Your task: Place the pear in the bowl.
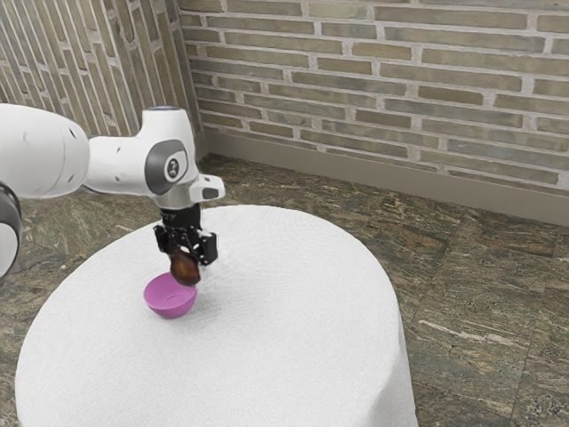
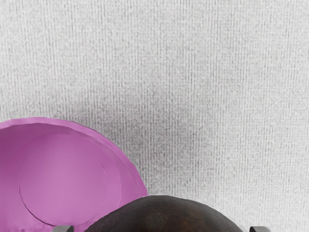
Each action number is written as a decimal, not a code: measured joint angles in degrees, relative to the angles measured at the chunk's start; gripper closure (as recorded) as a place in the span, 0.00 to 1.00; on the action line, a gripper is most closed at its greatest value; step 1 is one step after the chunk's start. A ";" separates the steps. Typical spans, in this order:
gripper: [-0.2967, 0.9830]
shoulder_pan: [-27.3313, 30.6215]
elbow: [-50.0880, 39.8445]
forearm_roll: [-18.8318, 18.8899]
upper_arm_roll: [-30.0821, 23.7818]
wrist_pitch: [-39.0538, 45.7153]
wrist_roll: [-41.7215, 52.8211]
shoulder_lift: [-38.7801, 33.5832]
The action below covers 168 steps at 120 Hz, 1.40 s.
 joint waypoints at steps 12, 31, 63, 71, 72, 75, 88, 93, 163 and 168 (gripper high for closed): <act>0.49 1.50 0.00 0.59 1.05 -0.56 -0.08 0.31; 0.48 4.26 0.14 0.86 0.66 -0.96 -0.17 2.79; 0.41 5.75 2.09 0.64 -1.29 -0.98 -0.17 5.89; 0.36 6.02 2.47 0.56 -1.60 -0.99 -0.10 6.33; 0.36 6.12 2.48 0.56 -1.61 -1.00 -0.09 6.35; 0.34 6.36 2.52 0.55 -1.65 -1.00 -0.07 6.45; 0.30 6.85 2.61 0.60 -1.62 -1.09 0.04 6.40; 0.29 6.29 2.60 0.89 -1.35 -1.30 0.07 5.11; 0.24 -14.48 22.67 15.54 6.79 -10.82 -2.60 -9.96; 0.24 -14.56 24.10 15.80 6.73 -12.08 -3.12 -10.00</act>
